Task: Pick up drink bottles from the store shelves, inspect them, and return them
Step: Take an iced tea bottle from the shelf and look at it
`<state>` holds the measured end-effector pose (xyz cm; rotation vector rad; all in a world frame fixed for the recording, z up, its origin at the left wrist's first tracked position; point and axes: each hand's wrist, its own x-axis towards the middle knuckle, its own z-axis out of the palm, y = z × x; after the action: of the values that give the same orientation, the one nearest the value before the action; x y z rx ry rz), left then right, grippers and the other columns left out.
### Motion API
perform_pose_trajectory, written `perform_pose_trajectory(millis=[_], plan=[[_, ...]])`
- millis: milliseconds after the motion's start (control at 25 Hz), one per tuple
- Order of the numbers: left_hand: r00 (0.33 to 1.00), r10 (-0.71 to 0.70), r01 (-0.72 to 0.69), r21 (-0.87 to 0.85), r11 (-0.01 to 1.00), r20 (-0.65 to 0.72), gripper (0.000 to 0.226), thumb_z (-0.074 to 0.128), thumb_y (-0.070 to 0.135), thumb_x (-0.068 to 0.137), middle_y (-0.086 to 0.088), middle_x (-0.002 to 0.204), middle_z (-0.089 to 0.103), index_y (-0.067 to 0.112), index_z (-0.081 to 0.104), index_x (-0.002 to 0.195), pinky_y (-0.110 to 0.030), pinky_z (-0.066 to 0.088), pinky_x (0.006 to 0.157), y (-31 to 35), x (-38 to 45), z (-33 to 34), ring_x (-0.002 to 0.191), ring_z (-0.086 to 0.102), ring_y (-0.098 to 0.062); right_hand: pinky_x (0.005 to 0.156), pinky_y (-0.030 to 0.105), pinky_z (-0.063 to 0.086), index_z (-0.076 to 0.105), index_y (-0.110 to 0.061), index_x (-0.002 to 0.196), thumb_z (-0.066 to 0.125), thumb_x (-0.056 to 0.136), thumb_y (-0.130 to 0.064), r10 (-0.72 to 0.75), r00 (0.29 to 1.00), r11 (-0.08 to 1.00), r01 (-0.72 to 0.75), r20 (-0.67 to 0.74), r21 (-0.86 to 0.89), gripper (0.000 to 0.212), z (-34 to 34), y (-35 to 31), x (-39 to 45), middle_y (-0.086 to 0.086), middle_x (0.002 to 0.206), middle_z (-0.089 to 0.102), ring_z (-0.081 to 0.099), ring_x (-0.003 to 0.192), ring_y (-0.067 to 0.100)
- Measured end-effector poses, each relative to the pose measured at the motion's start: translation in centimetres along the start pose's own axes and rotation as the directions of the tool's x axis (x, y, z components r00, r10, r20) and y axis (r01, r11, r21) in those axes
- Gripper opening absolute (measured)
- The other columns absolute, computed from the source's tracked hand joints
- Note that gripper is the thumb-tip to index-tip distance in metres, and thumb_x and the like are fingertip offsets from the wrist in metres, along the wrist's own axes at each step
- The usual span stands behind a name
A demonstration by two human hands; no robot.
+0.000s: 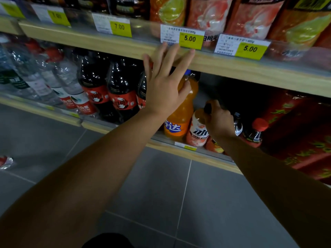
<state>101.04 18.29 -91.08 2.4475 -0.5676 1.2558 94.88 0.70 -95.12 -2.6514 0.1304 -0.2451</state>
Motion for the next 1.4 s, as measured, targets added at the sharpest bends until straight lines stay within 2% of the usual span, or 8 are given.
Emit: perform_pose_trajectory(millis=[160, 440, 560, 720, 880, 1000, 1200, 1400], plan=[[0.996, 0.015, -0.014, -0.010, 1.000, 0.084, 0.066, 0.064, 0.033, 0.083, -0.011, 0.151, 0.046, 0.024, 0.050, 0.147, -0.069, 0.020, 0.113, 0.0, 0.1, -1.3, 0.144, 0.032, -0.038, 0.081, 0.033, 0.047, 0.052, -0.008, 0.132, 0.060, 0.090, -0.002, -0.050, 0.993, 0.996, 0.058, -0.105, 0.071, 0.043, -3.1, -0.8, -1.0, 0.019, 0.124, 0.061, 0.060, 0.110, 0.039], [0.936, 0.017, -0.012, -0.018, 1.000, 0.351, 0.078, 0.068, 0.039, 0.084, -0.012, 0.157, 0.035, 0.026, 0.036, 0.154, -0.066, 0.020, 0.115, 0.4, 1.5, -4.9, 0.147, 0.023, -0.038, 0.093, 0.039, 0.051, 0.055, -0.012, 0.132, 0.058, 0.094, -0.006, -0.094, 0.968, 0.971, 0.141, -0.233, 0.193, 0.039, -12.6, -1.8, -5.2, 0.013, 0.125, 0.063, 0.059, 0.113, 0.031], [0.886, -0.039, 0.014, 0.059, 0.998, 0.462, 0.083, 0.067, 0.043, 0.087, -0.014, 0.162, 0.024, 0.027, 0.026, 0.157, -0.059, 0.013, 0.120, 1.3, 2.2, -6.2, 0.151, 0.013, -0.037, 0.087, 0.034, 0.049, 0.056, -0.012, 0.131, 0.059, 0.095, -0.007, -0.136, 0.953, 0.968, 0.186, -0.269, 0.170, 0.036, -16.9, -2.4, -6.7, 0.013, 0.122, 0.064, 0.059, 0.110, 0.031], [0.906, -0.055, 0.096, -0.078, 0.992, 0.420, 0.079, 0.066, 0.041, 0.087, -0.010, 0.160, 0.033, 0.025, 0.030, 0.156, -0.056, 0.018, 0.120, 6.1, 3.5, -7.1, 0.149, 0.023, -0.034, 0.079, 0.029, 0.046, 0.055, -0.012, 0.131, 0.059, 0.098, -0.013, -0.188, 0.924, 0.967, 0.232, -0.332, 0.100, 0.033, -23.2, -3.0, -7.8, 0.009, 0.117, 0.065, 0.060, 0.105, 0.027], [0.939, 0.037, 0.028, -0.183, 0.983, 0.342, 0.073, 0.064, 0.042, 0.080, -0.010, 0.148, 0.048, 0.017, 0.046, 0.146, -0.057, 0.032, 0.112, 9.7, 5.3, -7.1, 0.141, 0.038, -0.033, 0.077, 0.022, 0.047, 0.055, -0.017, 0.131, 0.057, 0.099, -0.013, -0.192, 0.876, 0.956, 0.269, -0.443, 0.118, 0.032, -28.8, -3.8, -7.4, 0.004, 0.117, 0.064, 0.059, 0.101, 0.016], [0.948, 0.061, 0.001, -0.196, 0.981, 0.313, 0.071, 0.057, 0.044, 0.077, -0.010, 0.145, 0.053, 0.016, 0.051, 0.142, -0.056, 0.037, 0.109, 11.1, 6.0, -6.9, 0.136, 0.044, -0.034, 0.084, 0.033, 0.053, 0.060, -0.018, 0.125, 0.057, 0.096, -0.007, -0.191, 0.823, 0.941, 0.309, -0.535, 0.139, 0.031, -31.5, -4.3, -6.9, 0.002, 0.111, 0.066, 0.062, 0.099, 0.017], [0.934, 0.106, -0.051, -0.168, 0.985, 0.341, 0.070, 0.051, 0.047, 0.079, -0.011, 0.142, 0.055, 0.016, 0.052, 0.142, -0.057, 0.041, 0.106, 12.1, 5.8, -5.2, 0.130, 0.050, -0.036, 0.089, 0.037, 0.052, 0.060, -0.014, 0.124, 0.054, 0.093, -0.003, -0.250, 0.771, 0.927, 0.365, -0.585, 0.085, 0.034, -32.6, -4.4, -6.1, -0.003, 0.110, 0.062, 0.059, 0.102, 0.014], [0.923, 0.113, -0.064, -0.143, 0.988, 0.367, 0.067, 0.068, 0.039, 0.079, -0.013, 0.148, 0.048, 0.018, 0.052, 0.141, -0.063, 0.034, 0.110, 12.3, 5.1, -4.2, 0.136, 0.044, -0.037, 0.088, 0.035, 0.051, 0.058, -0.015, 0.123, 0.050, 0.092, -0.005, -0.256, 0.758, 0.907, 0.403, -0.600, 0.123, 0.034, -31.1, -3.0, -4.5, -0.001, 0.113, 0.059, 0.057, 0.104, 0.016]])
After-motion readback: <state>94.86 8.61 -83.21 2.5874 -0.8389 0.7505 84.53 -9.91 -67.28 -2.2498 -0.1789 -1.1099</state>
